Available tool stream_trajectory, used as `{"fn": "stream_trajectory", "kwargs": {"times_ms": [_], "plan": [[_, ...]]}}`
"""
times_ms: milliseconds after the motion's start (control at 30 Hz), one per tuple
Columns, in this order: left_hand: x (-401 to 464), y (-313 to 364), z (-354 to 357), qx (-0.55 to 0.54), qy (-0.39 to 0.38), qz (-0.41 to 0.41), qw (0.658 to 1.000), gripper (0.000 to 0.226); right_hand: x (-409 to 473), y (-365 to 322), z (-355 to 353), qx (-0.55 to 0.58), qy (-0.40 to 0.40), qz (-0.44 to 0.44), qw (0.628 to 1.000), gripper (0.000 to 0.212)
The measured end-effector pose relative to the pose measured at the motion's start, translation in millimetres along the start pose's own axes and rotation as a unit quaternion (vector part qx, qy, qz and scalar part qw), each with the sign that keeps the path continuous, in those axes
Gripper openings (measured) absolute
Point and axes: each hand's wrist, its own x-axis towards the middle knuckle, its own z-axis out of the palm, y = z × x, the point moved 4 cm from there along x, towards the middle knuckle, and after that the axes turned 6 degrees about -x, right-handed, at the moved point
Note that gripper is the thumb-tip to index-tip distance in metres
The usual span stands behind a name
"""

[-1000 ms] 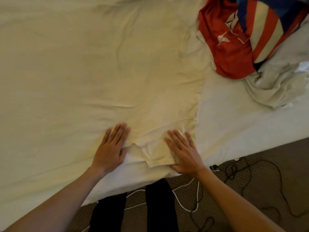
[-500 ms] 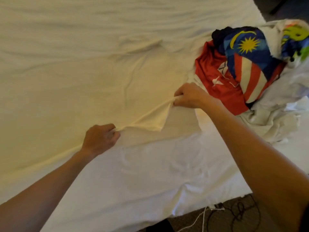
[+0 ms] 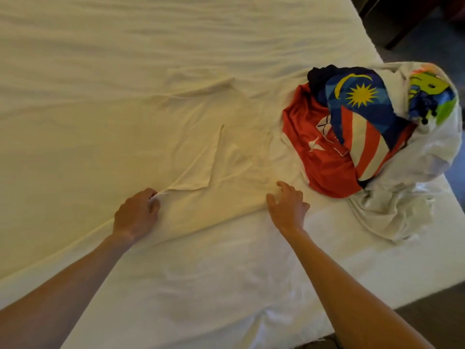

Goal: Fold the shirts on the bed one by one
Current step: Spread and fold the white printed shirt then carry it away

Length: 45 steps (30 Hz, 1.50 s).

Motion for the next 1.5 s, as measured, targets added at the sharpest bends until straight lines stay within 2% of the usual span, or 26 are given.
{"fn": "stream_trajectory", "kwargs": {"times_ms": [100, 233, 333, 400, 467, 533, 667, 767, 900, 1033, 1133, 1200, 1300, 1400, 1467, 1500], "plan": [[2.0, -0.2, 1.3, -0.005, 0.0, 0.01, 1.0, 0.014, 8.9, 13.8, -1.1, -0.007, 0.003, 0.015, 1.0, 0.021], [-4.6, -5.6, -3.9, -0.015, -0.005, 0.021, 1.0, 0.013, 7.9, 17.4, -1.7, -0.053, -0.005, 0.032, 0.998, 0.016], [-23.2, -20.5, -16.7, 0.002, 0.011, 0.011, 1.0, 0.014, -2.7, 4.8, 1.6, -0.107, -0.009, 0.096, 0.99, 0.025], [-39.4, -35.4, -27.7, 0.02, 0.014, 0.018, 1.0, 0.02, -16.9, -13.0, 6.5, -0.104, 0.017, 0.096, 0.99, 0.047], [-55.4, -55.0, -39.9, 0.043, 0.007, 0.017, 0.999, 0.027, -39.2, -49.2, 15.7, -0.103, 0.061, 0.001, 0.993, 0.068], [-69.5, -78.0, -52.6, 0.068, 0.006, 0.006, 0.998, 0.032, -68.4, -98.6, 30.9, -0.086, 0.077, -0.139, 0.984, 0.073], [-97.5, -126.7, -78.0, 0.089, 0.012, -0.037, 0.995, 0.044, -127.8, -191.2, 71.5, -0.029, -0.01, -0.353, 0.935, 0.057], [-112.3, -166.1, -100.9, 0.081, 0.025, -0.069, 0.994, 0.04, -155.3, -236.7, 98.4, -0.048, -0.071, -0.432, 0.898, 0.05], [-118.3, -221.5, -146.3, 0.047, 0.047, -0.121, 0.99, 0.028, -164.5, -259.2, 115.6, -0.104, -0.073, -0.406, 0.905, 0.053], [-112.2, -263.5, -189.6, -0.069, 0.126, -0.163, 0.976, 0.016, -151.7, -271.9, 114.9, -0.124, -0.049, -0.368, 0.92, 0.063], [-116.4, -290.6, -196.5, -0.147, 0.186, -0.246, 0.94, 0.012, -134.8, -285.6, 111.8, -0.131, -0.063, -0.37, 0.918, 0.05], [-119.6, -304.4, -191.9, -0.191, 0.188, -0.279, 0.922, 0.008, -124.7, -295.6, 108.3, -0.119, -0.078, -0.382, 0.913, 0.033], [-120.4, -316.1, -190.7, -0.23, 0.209, -0.258, 0.915, 0.012, -112.7, -309.5, 100.9, -0.072, -0.083, -0.361, 0.926, 0.023], [-124.7, -320.9, -190.2, -0.244, 0.254, -0.227, 0.908, 0.013, -114.1, -308.9, 96.7, -0.009, -0.036, -0.336, 0.941, 0.02], [-129.7, -324.2, -179.1, -0.258, 0.25, -0.248, 0.9, 0.018, -125.3, -302.1, 101.7, 0.012, -0.019, -0.329, 0.944, 0.025], [-133.7, -325.0, -172.8, -0.271, 0.254, -0.274, 0.887, 0.023, -133.7, -298.2, 105.9, 0.019, -0.013, -0.324, 0.946, 0.035]]}}
